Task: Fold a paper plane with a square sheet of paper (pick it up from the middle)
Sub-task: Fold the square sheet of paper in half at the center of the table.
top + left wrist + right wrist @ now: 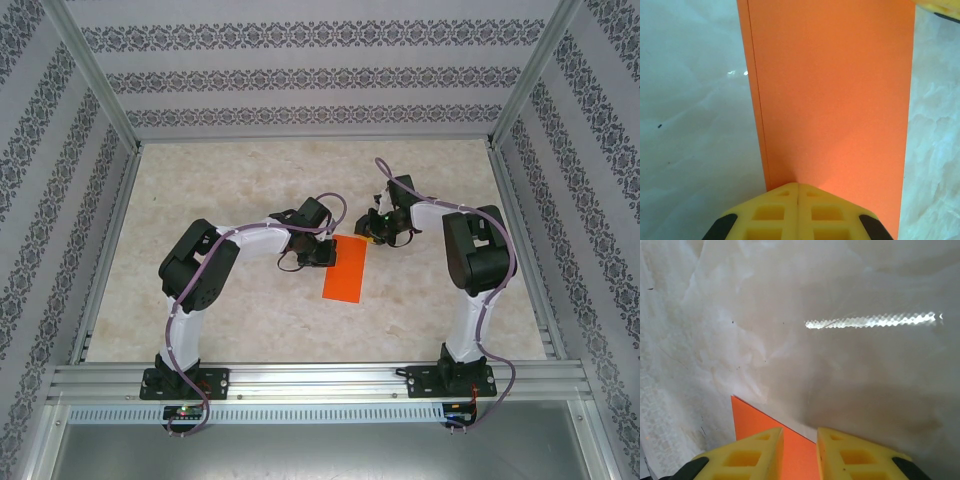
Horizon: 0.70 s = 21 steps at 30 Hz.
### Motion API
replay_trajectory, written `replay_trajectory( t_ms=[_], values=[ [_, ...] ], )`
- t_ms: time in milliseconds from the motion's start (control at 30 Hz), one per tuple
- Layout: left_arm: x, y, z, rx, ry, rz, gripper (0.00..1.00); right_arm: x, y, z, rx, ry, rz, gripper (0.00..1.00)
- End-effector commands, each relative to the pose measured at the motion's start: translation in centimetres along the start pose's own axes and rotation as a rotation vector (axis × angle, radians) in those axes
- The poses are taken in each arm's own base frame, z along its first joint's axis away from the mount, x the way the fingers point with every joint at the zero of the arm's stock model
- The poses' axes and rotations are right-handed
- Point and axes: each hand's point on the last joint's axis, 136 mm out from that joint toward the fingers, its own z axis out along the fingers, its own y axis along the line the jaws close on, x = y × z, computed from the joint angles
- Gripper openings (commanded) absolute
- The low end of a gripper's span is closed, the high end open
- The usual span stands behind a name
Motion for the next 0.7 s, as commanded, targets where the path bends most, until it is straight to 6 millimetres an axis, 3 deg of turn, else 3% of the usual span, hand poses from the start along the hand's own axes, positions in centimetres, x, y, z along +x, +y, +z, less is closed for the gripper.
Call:
replay_trajectory(
  t_ms=[0,133,267,467,667],
  values=[
    [2.9,2.8,1.1,-0.115,0.096,-0.014,0.0,-0.4,0.3,-1.1,0.024,-0.017,-0.024,0.25],
    [2.9,2.7,1.0,-0.114,0.094,-0.014,0.0,-1.6,3.2,-3.5,-0.027,-0.07,-0.062,0.26],
    [2.8,2.7,0.9,-0.113,0.092,-0.015,0.0,-1.3,5.3,-4.7,-0.099,-0.085,-0.078,0.26],
    [2.7,2.6,1.0,-0.109,0.09,-0.013,0.0,0.5,2.9,-2.5,-0.081,-0.044,-0.03,0.25],
    [2.9,2.8,1.1,-0.114,0.098,-0.013,0.0,0.7,0.4,-0.2,-0.035,-0.026,0.007,0.25]
  ],
)
